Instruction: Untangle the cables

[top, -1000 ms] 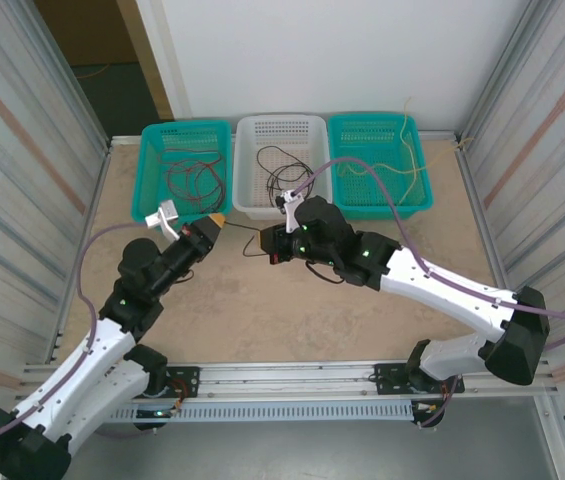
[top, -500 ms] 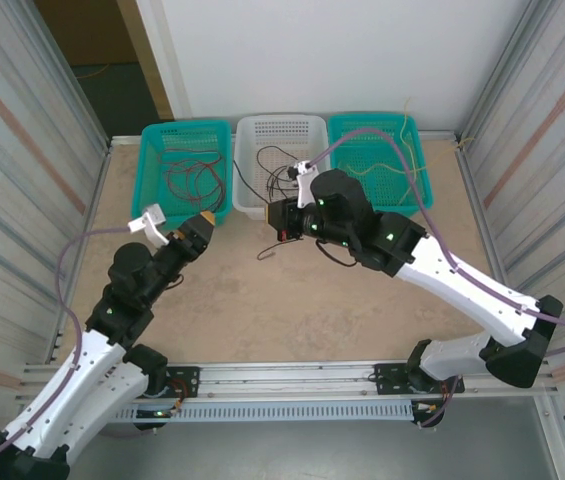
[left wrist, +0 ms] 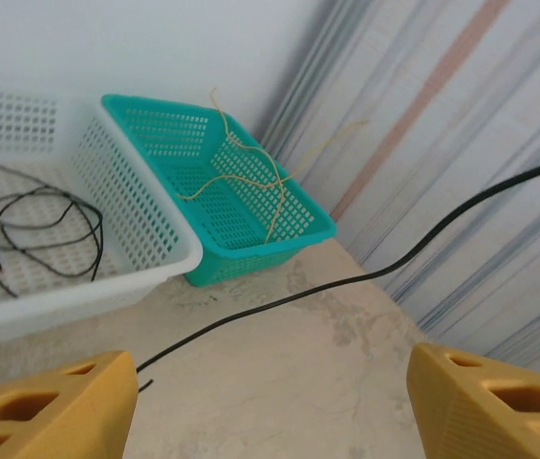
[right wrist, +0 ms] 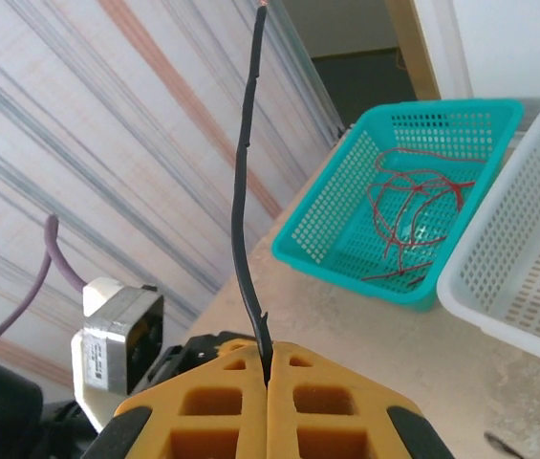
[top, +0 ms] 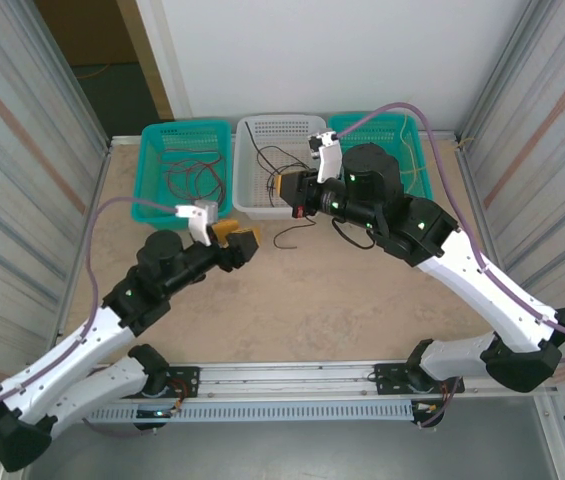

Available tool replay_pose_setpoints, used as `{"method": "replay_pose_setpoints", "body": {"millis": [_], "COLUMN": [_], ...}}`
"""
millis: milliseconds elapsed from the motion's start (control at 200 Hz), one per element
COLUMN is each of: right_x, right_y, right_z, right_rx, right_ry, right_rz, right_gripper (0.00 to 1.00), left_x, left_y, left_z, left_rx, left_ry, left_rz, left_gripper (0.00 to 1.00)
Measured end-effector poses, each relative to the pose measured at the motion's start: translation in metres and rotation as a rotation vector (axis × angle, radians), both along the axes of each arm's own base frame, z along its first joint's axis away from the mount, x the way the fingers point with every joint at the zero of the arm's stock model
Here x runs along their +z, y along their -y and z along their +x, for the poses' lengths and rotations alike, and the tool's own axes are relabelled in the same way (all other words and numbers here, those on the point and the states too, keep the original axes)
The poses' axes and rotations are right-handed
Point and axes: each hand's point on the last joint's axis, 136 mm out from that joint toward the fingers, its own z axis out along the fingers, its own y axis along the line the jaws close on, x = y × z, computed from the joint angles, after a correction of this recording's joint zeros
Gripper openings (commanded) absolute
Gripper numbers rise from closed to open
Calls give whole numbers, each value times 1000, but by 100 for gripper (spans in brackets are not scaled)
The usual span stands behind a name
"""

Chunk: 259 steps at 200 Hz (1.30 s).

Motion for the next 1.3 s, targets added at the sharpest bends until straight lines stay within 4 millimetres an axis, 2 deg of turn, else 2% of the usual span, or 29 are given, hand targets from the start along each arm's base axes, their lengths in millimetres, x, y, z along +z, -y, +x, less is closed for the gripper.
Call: {"method": "replay_pose_setpoints", "body": {"millis": [130,215,286,401,606,766,862,1017,1222,1297], "right_x": [6,13,22,38,59,60,60,62,64,64], "right_y": [0,4,9,17,23,20,19,22,30,35], "right_z": [-4,-6,-9,-15,-22,-26,-30,-36,-32,-27], "right_rx": [27,34,39,51,86,131,152,166,146,122], "right_ry": [-3,-5,3,12,15,-10,-21,-24,-19,-23], "right_rz": [26,56,85,139,232,279,296,319,341,356], "right_gripper": [0,1,1,1,1,1,2,2,1,1], "left_x": [-19,-36,-41,-36,-22,-21,-15,-4,7,6], "left_y": [16,24,30,45,88,105,107,110,112,112], "left_z": [15,24,26,20,-12,-6,4,9,10,10], "left_rx": [-21,-33,-47,-93,-207,-172,-118,-84,-74,-75], "left_ry": [35,38,55,131,362,528,605,660,660,645], "left_rz": [108,169,195,213,287,376,403,398,355,343], "left_gripper": [79,81,83,83,81,78,69,52,11,2]}}
